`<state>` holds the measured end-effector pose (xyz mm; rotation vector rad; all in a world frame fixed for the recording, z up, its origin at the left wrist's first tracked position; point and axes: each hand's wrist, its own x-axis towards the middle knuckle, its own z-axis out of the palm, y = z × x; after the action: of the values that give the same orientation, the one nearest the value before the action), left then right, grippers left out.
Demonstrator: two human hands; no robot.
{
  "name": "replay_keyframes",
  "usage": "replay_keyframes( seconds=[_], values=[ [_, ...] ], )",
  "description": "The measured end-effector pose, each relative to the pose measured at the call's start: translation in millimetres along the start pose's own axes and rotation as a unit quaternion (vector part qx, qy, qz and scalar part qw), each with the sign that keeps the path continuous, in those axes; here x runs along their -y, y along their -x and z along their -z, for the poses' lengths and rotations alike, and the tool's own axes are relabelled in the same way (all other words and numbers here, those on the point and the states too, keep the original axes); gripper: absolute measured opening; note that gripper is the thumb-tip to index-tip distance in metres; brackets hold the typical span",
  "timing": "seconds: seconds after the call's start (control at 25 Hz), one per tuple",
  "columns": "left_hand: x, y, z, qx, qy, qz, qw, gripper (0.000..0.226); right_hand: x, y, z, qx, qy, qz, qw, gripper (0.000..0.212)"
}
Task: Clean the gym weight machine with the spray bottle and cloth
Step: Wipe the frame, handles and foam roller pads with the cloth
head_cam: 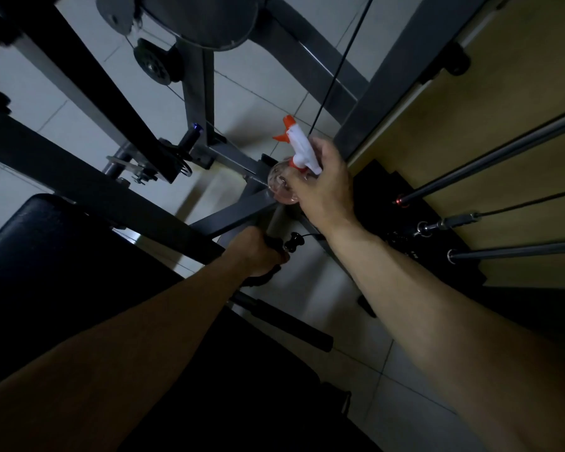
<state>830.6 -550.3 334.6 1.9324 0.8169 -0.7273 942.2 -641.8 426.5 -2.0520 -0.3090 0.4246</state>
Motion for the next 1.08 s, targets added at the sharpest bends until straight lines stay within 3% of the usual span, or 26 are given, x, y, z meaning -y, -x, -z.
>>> replay_keyframes(
  seconds=[0.08, 0.16, 0.24, 0.32, 0.36, 0.44, 0.52, 0.6, 0.68, 0.76, 0.84, 0.92, 1.0, 1.08],
  values=[
    [-3, 7, -7, -0.001, 0.078, 0.025, 0.997, 0.031, -9, 17, 10, -0.010, -0.025, -0.032, 0.999, 0.068],
    [-12, 21, -18, -0.009, 0.220, 0.089, 0.971, 0.026, -26, 54, 25, -0.071, -0.044, -0.087, 0.993, 0.044],
    [-25, 37, -32, 0.052, 0.387, 0.143, 0.909, 0.023, -48, 98, 36, -0.041, -0.042, -0.185, 0.981, 0.020],
    [-44, 49, -48, 0.136, 0.484, 0.158, 0.850, 0.021, -65, 137, 47, 0.074, -0.061, -0.230, 0.968, 0.030],
    [-54, 51, -59, 0.164, 0.512, 0.163, 0.827, 0.022, -74, 152, 53, 0.118, -0.063, -0.208, 0.969, 0.043],
    [-65, 53, -74, 0.186, 0.537, 0.176, 0.804, 0.028, -86, 166, 62, 0.134, 0.045, -0.126, 0.982, 0.065],
    [-69, 51, -91, 0.194, 0.523, 0.176, 0.811, 0.025, -96, 172, 70, 0.080, 0.205, -0.043, 0.975, 0.054],
    [-69, 51, -100, 0.194, 0.500, 0.181, 0.824, 0.022, -98, 174, 73, 0.056, 0.273, 0.007, 0.960, 0.033],
    [-73, 53, -102, 0.169, 0.469, 0.188, 0.846, 0.020, -104, 178, 81, 0.060, 0.232, 0.024, 0.971, 0.017],
    [-71, 52, -95, 0.090, 0.453, 0.162, 0.872, 0.011, -101, 181, 93, 0.048, 0.090, -0.063, 0.993, 0.011],
    [-70, 52, -87, 0.026, 0.384, 0.116, 0.916, 0.013, -104, 181, 114, -0.043, -0.080, -0.216, 0.972, 0.027],
    [-72, 63, -81, 0.044, 0.386, 0.065, 0.919, 0.005, -112, 172, 131, -0.148, -0.168, -0.310, 0.924, 0.054],
    [-76, 79, -81, 0.080, 0.376, 0.018, 0.923, 0.014, -107, 165, 130, -0.174, -0.194, -0.350, 0.900, 0.072],
    [-75, 87, -87, 0.080, 0.314, -0.020, 0.946, 0.014, -90, 161, 114, -0.145, -0.213, -0.363, 0.895, 0.076]
  ],
)
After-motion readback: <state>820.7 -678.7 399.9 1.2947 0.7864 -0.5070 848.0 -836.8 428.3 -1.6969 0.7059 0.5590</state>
